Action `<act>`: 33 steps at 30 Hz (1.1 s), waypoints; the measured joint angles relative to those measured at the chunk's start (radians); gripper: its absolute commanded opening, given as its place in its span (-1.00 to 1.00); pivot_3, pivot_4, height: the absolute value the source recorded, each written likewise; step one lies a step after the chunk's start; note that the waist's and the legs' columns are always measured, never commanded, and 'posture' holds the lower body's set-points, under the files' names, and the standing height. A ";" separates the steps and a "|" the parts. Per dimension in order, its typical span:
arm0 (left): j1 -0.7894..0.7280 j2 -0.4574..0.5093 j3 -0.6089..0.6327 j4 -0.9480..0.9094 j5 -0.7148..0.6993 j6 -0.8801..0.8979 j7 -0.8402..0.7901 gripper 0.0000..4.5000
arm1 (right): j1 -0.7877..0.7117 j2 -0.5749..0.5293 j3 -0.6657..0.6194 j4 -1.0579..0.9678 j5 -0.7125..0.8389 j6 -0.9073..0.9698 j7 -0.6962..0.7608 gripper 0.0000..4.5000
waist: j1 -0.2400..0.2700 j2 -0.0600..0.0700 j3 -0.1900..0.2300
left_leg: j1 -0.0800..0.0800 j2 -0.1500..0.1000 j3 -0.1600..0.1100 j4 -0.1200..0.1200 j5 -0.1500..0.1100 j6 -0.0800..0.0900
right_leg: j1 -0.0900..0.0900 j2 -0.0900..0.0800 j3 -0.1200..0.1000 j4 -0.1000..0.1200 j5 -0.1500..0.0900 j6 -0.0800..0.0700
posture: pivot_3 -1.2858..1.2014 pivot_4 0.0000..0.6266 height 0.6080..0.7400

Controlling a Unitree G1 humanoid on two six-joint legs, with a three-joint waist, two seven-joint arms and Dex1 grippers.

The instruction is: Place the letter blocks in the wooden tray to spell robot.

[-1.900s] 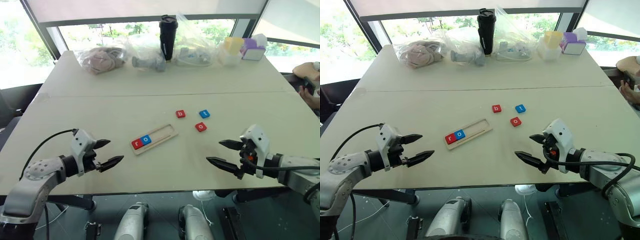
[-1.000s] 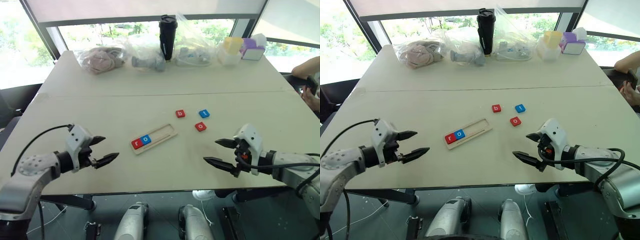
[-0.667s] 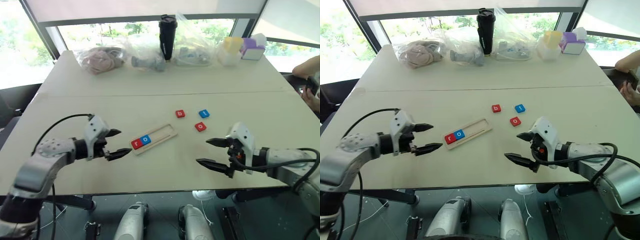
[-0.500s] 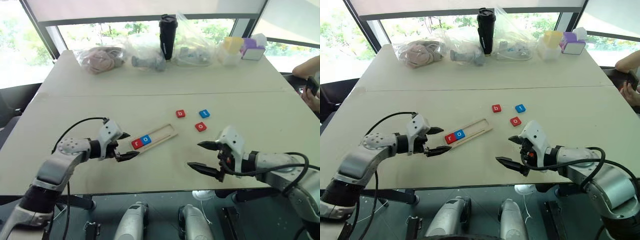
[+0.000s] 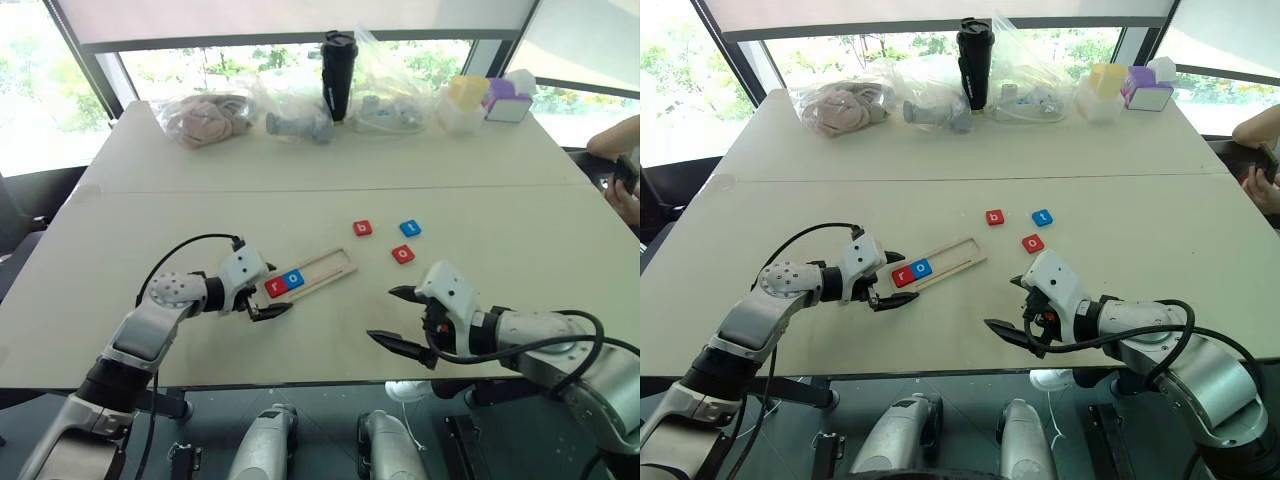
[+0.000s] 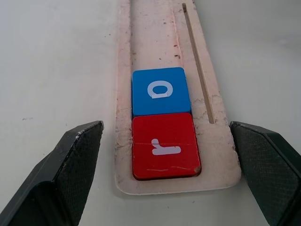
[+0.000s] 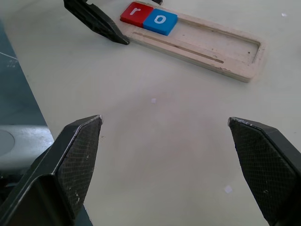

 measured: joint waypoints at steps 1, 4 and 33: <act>0.000 -0.003 -0.001 0.000 0.000 0.000 -0.004 0.65 | 0.001 0.000 0.000 0.002 -0.002 -0.003 0.000 1.00 | 0.000 0.000 0.000 | 0.000 0.000 0.000 0.000 0.000 0.000 | 0.000 0.000 0.000 0.000 0.000 0.000 | 0.03 -0.52 1.00; -0.002 -0.011 -0.001 0.007 0.000 -0.001 -0.007 0.39 | 0.005 0.001 0.001 0.011 -0.010 -0.013 0.001 1.00 | 0.001 0.000 0.000 | 0.000 0.000 0.000 0.001 0.000 0.000 | 0.000 0.000 0.000 0.000 0.000 0.000 | 0.03 -0.52 1.00; -0.312 -0.040 -0.112 0.490 0.107 -0.495 -0.462 0.39 | 0.074 0.037 -0.038 0.093 -0.083 -0.081 -0.024 1.00 | 0.020 0.000 0.000 | -0.003 0.002 0.002 0.014 -0.006 0.004 | 0.003 0.001 -0.004 0.002 0.002 0.002 | 0.03 -0.52 1.00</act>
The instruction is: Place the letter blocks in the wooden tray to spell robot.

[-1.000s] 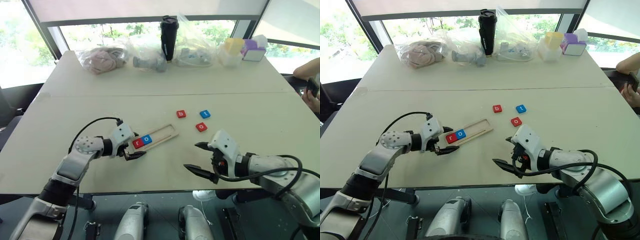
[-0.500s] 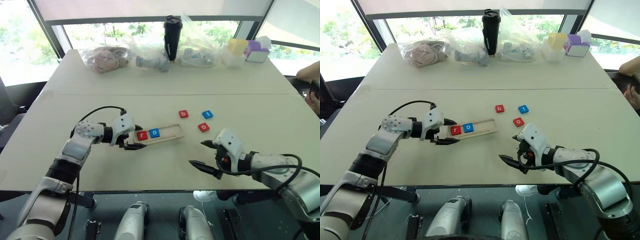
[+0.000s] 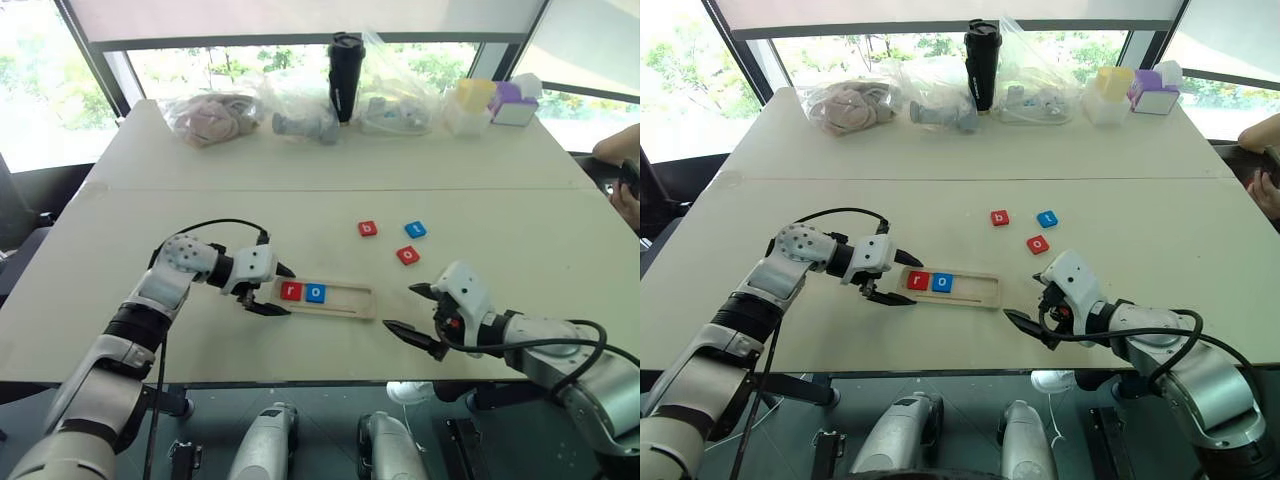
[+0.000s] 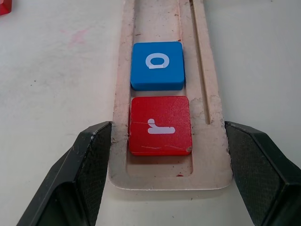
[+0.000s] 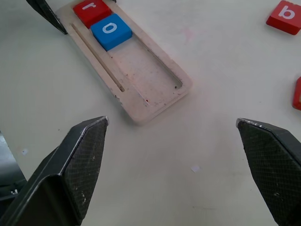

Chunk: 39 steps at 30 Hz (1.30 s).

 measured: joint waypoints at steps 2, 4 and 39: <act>0.006 0.000 0.001 -0.012 0.001 0.008 0.004 0.39 | -0.001 0.000 0.000 0.000 -0.001 0.000 0.000 1.00 | 0.000 0.000 0.000 | 0.000 0.000 0.000 0.000 0.000 0.000 | 0.000 0.000 0.000 0.000 0.000 0.000 | 0.03 -0.52 1.00; 0.016 0.002 0.004 -0.033 0.001 0.027 0.010 0.39 | -0.011 0.000 0.001 0.002 -0.004 0.000 0.000 1.00 | 0.000 0.000 0.000 | 0.000 0.000 0.000 0.000 0.000 0.000 | 0.000 0.000 0.000 0.000 0.000 0.000 | 0.03 -0.52 1.00; 0.359 0.178 0.518 -0.764 -0.422 0.821 0.363 0.99 | -0.795 0.562 0.071 0.954 -0.238 0.042 -0.353 1.00 | -0.053 -0.001 0.002 | 0.002 0.002 0.000 -0.002 0.001 -0.001 | -0.003 0.005 0.000 0.004 0.006 0.004 | 0.03 -0.52 1.00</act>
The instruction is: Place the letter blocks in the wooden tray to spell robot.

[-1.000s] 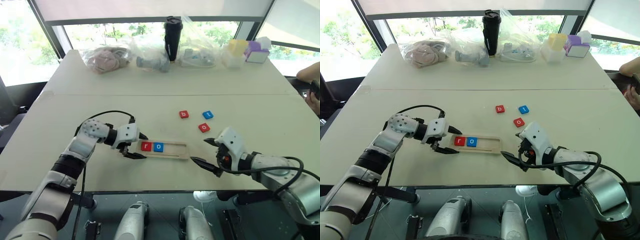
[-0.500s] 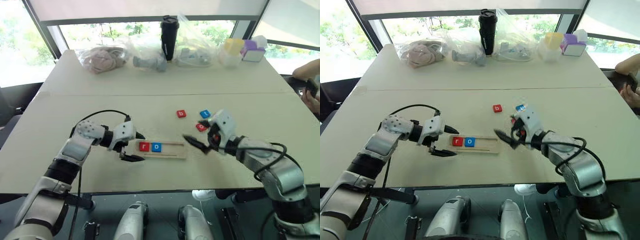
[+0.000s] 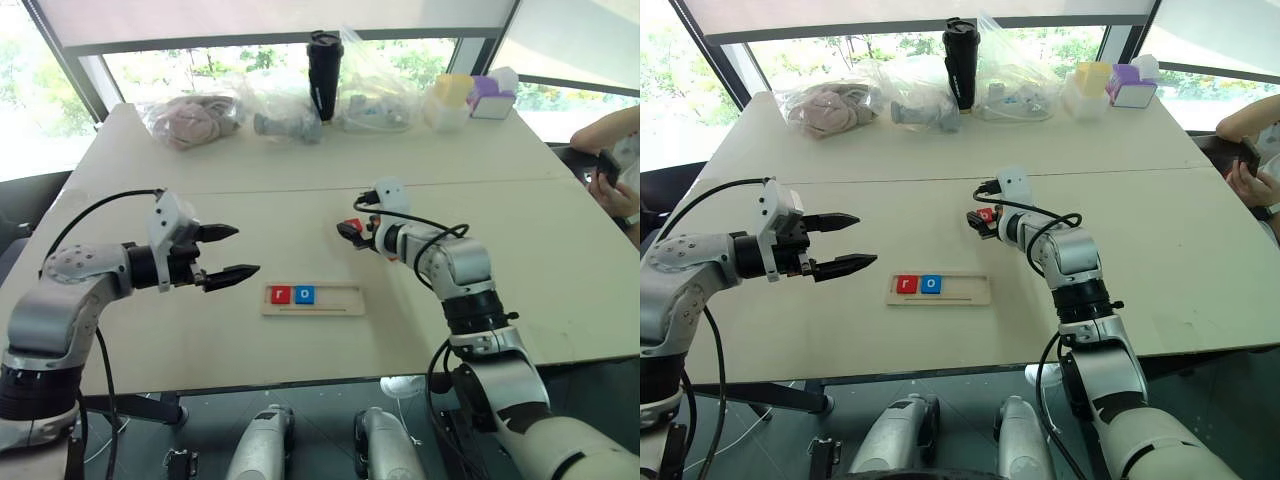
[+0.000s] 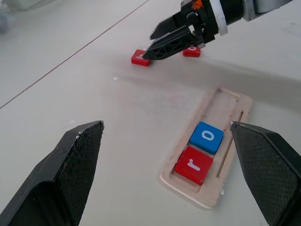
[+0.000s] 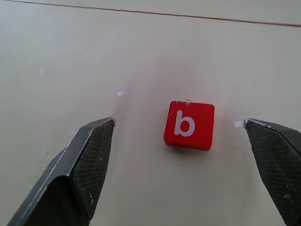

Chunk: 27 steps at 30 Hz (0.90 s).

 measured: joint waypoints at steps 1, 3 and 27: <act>0.010 0.000 0.001 -0.007 -0.004 0.005 0.014 0.99 | -0.012 0.003 0.000 0.032 -0.006 -0.005 0.000 1.00 | -0.001 0.000 0.000 | 0.000 0.000 0.000 0.000 0.000 0.000 | 0.000 0.000 0.000 0.000 0.000 0.000 | 0.03 -0.52 1.00; 0.032 -0.003 0.006 -0.024 -0.016 0.010 0.040 0.99 | -0.030 0.013 0.006 0.094 -0.027 -0.019 0.006 1.00 | -0.002 0.000 0.000 | 0.000 0.000 0.000 -0.001 0.000 0.000 | -0.001 0.000 0.000 0.000 0.000 0.000 | 0.03 -0.52 1.00; 0.031 -0.070 -0.064 -0.036 -0.037 -0.021 0.136 1.00 | 0.063 -0.122 0.005 -0.178 -0.114 -0.066 0.165 -0.48 | 0.005 0.002 0.001 | -0.002 0.000 0.000 -0.002 0.000 -0.001 | -0.001 0.000 0.001 -0.002 0.000 0.000 | 0.03 -0.52 1.00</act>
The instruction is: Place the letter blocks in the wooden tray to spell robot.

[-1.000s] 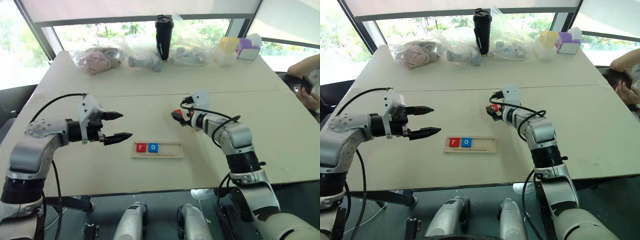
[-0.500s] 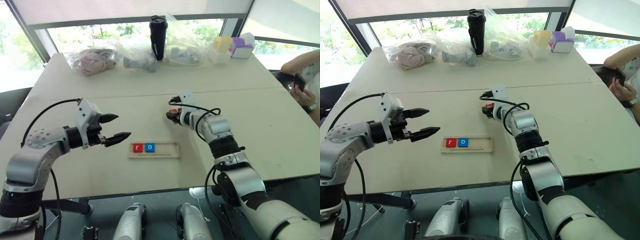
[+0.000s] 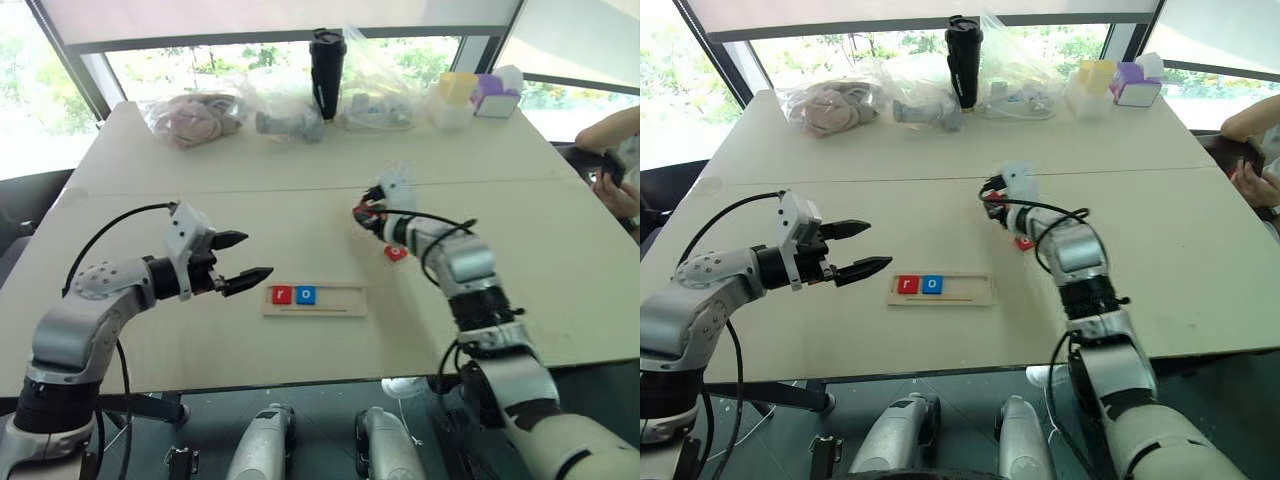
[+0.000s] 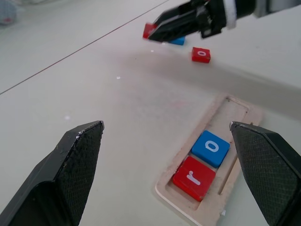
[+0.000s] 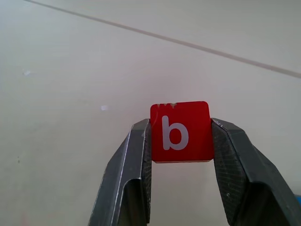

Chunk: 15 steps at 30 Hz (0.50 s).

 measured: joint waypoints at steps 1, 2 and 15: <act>0.001 -0.001 -0.008 -0.002 0.000 -0.005 -0.004 1.00 | 0.035 -0.017 -0.031 -0.103 0.023 0.069 0.001 -0.48 | -0.001 0.000 0.000 | 0.001 0.000 0.000 0.000 0.000 0.000 | 0.000 0.000 0.000 0.000 0.000 0.000 | 0.03 -0.52 1.00; 0.000 -0.004 -0.019 -0.003 0.000 -0.013 -0.008 1.00 | 0.070 -0.017 -0.075 -0.207 0.049 0.168 -0.012 -0.48 | -0.001 0.000 0.000 | 0.000 0.001 0.000 -0.001 0.000 0.000 | 0.000 0.000 0.000 0.000 0.000 0.000 | 0.03 -0.52 1.00; -0.106 -0.004 -0.145 0.055 0.019 -0.051 -0.087 1.00 | 0.433 0.237 -0.283 -0.808 0.034 0.785 -0.263 -0.48 | -0.004 0.002 -0.001 | 0.000 0.002 0.000 -0.002 -0.002 -0.003 | -0.003 -0.001 0.000 -0.001 0.001 -0.003 | 0.03 -0.52 1.00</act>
